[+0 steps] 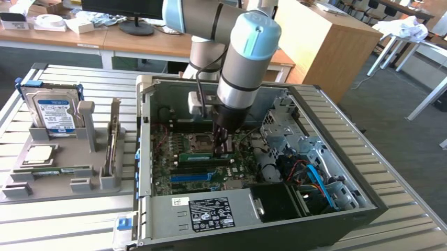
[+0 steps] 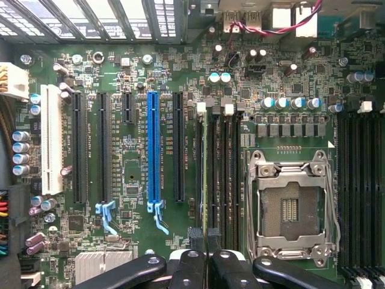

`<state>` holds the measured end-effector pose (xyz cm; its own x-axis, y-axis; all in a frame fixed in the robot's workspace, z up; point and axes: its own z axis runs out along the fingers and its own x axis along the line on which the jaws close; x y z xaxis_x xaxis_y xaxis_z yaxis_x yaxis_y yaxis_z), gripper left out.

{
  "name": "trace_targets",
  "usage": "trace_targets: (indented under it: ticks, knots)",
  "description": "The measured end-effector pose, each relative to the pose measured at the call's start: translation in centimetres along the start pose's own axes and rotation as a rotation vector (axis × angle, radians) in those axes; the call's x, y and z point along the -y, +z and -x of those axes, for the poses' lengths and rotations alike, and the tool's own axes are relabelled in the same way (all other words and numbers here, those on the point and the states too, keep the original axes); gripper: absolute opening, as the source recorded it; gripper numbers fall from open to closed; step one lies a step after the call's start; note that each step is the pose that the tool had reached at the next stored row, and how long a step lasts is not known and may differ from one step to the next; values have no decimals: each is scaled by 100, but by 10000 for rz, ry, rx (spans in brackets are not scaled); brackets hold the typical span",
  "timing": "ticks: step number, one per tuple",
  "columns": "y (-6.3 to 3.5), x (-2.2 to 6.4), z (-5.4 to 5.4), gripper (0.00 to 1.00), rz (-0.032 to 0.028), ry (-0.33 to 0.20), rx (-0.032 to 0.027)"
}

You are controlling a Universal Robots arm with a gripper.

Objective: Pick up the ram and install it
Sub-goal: 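Pick up the ram and move it above insertion slot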

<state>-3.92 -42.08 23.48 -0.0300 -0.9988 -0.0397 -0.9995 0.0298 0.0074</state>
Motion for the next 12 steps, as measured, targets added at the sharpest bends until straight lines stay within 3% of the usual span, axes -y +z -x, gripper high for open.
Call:
trace_targets:
  ticks: [12]
  knots:
    - [21, 0, -1, 12, 0, -1, 0]
